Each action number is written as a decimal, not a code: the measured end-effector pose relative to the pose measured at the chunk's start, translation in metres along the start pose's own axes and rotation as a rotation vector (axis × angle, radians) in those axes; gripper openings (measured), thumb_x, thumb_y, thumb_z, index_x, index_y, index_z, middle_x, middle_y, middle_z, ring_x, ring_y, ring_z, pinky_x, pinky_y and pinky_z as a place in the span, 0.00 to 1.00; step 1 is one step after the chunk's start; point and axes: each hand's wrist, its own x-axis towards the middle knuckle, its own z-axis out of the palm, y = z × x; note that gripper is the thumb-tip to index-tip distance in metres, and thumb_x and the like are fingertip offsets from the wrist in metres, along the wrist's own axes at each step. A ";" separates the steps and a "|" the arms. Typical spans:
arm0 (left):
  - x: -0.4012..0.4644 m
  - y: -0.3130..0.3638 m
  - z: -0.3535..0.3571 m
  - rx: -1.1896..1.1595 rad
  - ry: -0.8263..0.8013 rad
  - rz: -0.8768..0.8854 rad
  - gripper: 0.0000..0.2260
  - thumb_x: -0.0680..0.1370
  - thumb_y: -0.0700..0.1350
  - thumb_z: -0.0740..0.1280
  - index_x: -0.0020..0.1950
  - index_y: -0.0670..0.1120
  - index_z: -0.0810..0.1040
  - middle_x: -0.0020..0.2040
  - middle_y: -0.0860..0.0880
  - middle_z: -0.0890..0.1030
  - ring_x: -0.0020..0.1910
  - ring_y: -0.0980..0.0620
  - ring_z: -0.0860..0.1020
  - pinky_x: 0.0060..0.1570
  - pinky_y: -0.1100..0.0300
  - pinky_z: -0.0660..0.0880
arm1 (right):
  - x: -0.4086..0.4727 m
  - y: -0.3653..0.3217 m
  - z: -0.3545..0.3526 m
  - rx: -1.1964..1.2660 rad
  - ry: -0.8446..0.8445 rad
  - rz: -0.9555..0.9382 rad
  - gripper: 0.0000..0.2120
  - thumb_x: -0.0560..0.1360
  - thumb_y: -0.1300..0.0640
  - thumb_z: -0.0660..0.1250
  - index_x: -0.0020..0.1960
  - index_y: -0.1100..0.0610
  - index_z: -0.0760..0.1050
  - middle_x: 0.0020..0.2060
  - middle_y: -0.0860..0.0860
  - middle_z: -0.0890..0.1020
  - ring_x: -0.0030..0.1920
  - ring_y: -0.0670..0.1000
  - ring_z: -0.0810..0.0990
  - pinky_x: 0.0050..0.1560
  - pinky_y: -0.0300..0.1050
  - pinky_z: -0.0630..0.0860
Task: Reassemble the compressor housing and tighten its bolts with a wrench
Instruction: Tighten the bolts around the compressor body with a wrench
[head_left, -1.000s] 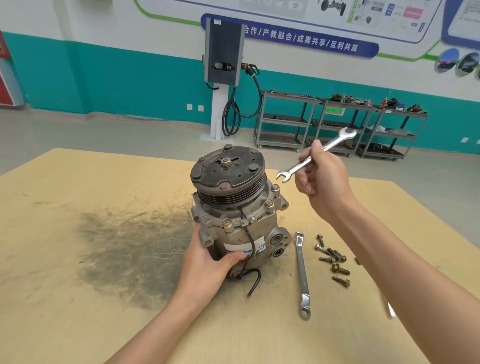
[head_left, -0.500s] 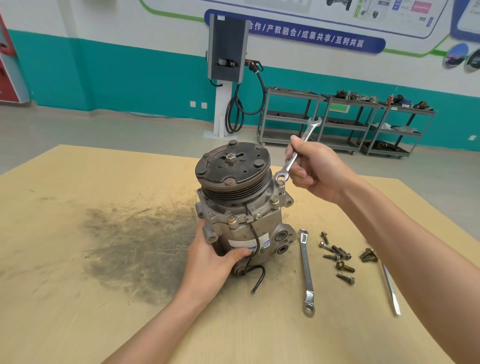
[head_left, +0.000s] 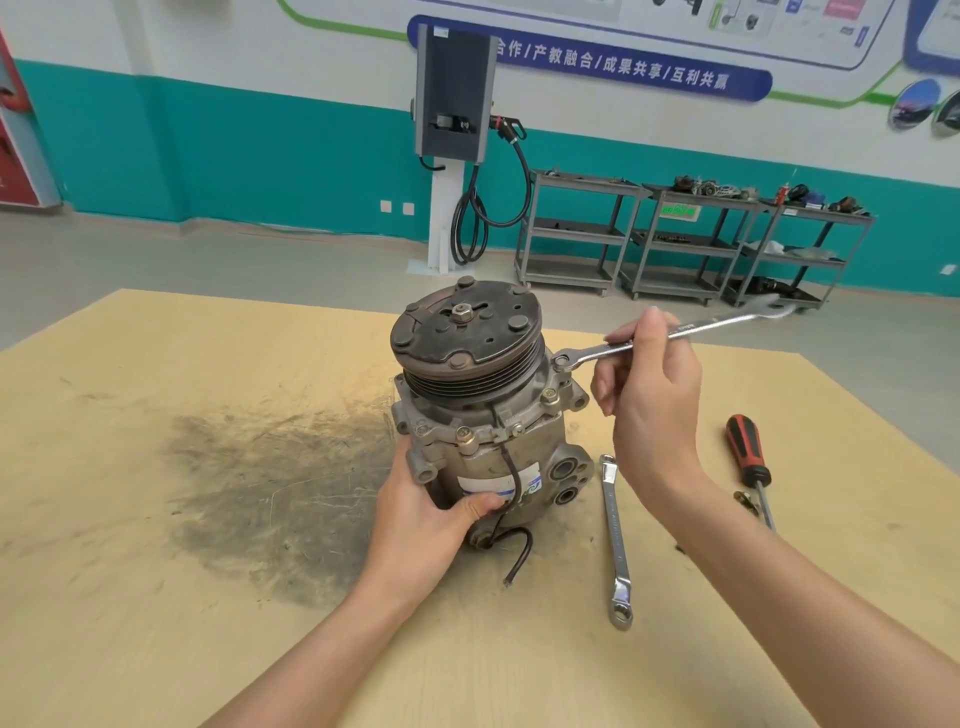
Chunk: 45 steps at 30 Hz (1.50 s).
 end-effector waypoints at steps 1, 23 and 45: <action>0.000 0.000 0.000 0.006 0.002 0.001 0.29 0.65 0.41 0.81 0.59 0.59 0.72 0.55 0.66 0.81 0.59 0.65 0.77 0.59 0.64 0.71 | -0.005 0.000 0.000 -0.044 0.005 -0.087 0.14 0.84 0.53 0.52 0.42 0.55 0.69 0.22 0.48 0.71 0.22 0.47 0.67 0.25 0.38 0.66; -0.001 0.002 -0.001 0.032 0.009 0.043 0.26 0.66 0.42 0.80 0.57 0.57 0.73 0.53 0.71 0.78 0.56 0.72 0.75 0.50 0.81 0.67 | 0.037 -0.036 -0.001 -0.158 -0.208 0.120 0.19 0.85 0.53 0.50 0.40 0.58 0.69 0.20 0.51 0.71 0.21 0.49 0.66 0.21 0.37 0.63; -0.001 0.002 -0.001 0.040 0.022 0.048 0.27 0.64 0.44 0.81 0.55 0.61 0.72 0.53 0.73 0.78 0.55 0.73 0.74 0.49 0.81 0.67 | 0.009 0.001 -0.006 0.131 -0.128 0.047 0.17 0.84 0.53 0.51 0.41 0.58 0.69 0.23 0.52 0.74 0.21 0.50 0.70 0.21 0.38 0.65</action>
